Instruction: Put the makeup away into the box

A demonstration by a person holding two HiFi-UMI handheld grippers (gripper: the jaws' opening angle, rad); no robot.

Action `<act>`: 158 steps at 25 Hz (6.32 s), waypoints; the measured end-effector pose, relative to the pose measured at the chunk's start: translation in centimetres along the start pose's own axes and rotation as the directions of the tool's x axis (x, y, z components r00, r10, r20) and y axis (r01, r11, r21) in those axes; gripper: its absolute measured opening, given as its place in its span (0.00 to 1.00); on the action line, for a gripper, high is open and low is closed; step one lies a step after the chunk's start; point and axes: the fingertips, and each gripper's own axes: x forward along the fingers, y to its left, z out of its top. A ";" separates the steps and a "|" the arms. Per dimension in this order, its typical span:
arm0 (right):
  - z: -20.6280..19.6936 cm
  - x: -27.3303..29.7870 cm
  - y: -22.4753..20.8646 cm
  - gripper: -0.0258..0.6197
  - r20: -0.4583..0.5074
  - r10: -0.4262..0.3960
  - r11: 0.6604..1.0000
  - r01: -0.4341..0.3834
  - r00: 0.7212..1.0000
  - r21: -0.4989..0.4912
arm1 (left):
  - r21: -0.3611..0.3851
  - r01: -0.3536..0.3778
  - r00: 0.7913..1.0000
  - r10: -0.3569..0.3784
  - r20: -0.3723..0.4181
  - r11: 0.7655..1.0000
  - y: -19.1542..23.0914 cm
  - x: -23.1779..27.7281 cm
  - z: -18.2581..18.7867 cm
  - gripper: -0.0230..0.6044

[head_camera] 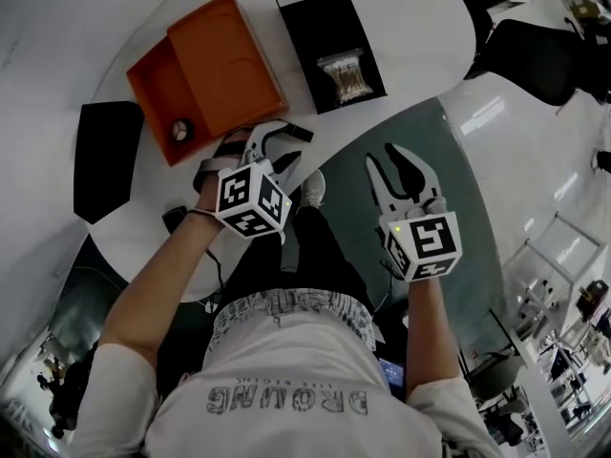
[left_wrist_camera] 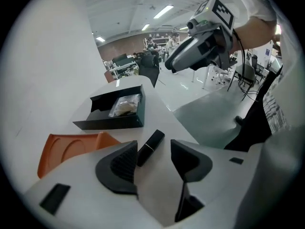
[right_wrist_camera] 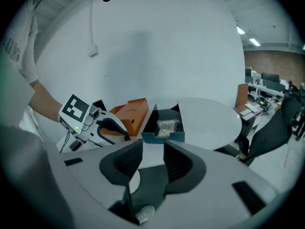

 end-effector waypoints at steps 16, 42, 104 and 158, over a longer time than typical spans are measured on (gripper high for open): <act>-1.9 0.4 -1.1 0.26 -0.020 0.007 0.999 -0.006 1.000 0.053 | 0.063 -0.003 0.987 0.013 -0.163 0.998 -0.3 2.9 -0.4 0.27; 1.7 2.1 5.4 0.23 0.015 0.063 0.998 -0.062 0.998 -0.030 | -0.084 -0.118 0.993 0.120 0.020 0.989 1.2 -7.1 0.1 0.20; 7.2 13.5 9.6 0.23 -0.073 0.254 0.960 -0.260 0.965 -0.107 | -0.251 -0.269 0.936 0.190 -0.298 0.930 13.8 -6.1 -16.2 0.24; 0.1 10.6 36.4 0.35 -0.222 0.352 0.859 -0.408 0.909 -0.310 | -0.617 -0.410 0.871 0.489 -0.045 0.672 -2.5 -31.4 -26.2 0.28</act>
